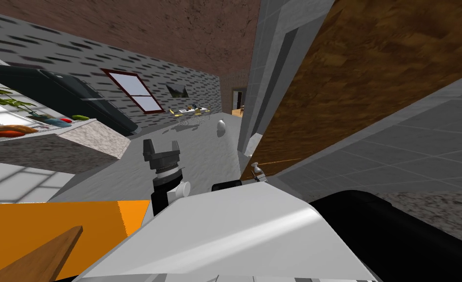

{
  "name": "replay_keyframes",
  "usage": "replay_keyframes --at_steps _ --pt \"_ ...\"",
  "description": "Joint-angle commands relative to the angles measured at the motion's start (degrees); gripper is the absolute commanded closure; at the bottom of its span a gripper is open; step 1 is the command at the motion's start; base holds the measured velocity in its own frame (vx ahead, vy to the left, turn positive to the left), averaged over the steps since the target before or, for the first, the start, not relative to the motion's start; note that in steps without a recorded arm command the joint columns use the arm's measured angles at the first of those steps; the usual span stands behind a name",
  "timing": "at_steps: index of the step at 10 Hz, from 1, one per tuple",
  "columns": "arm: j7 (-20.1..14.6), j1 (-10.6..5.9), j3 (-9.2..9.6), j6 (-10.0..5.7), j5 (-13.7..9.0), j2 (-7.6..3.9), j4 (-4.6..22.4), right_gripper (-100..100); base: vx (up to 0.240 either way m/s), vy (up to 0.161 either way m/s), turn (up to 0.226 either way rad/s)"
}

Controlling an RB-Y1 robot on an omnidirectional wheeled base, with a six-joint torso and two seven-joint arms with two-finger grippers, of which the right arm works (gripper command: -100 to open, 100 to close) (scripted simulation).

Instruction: Pull the door open

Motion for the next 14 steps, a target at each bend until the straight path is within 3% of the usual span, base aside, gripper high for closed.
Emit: replay_keyframes --at_steps 1,12,14 --pt "0.0 0.91 0.89 -0.19 0.4 0.2 -0.3 100 -0.1 0.009 -0.031" --pt "-0.1 0.98 0.94 -0.25 0.4 0.17 -0.4 100 -0.014 -0.001 0.001" --pt "0.0 1.0 -0.01 -0.55 -0.1 -0.27 -0.6 100 0.15 -0.022 0.22"
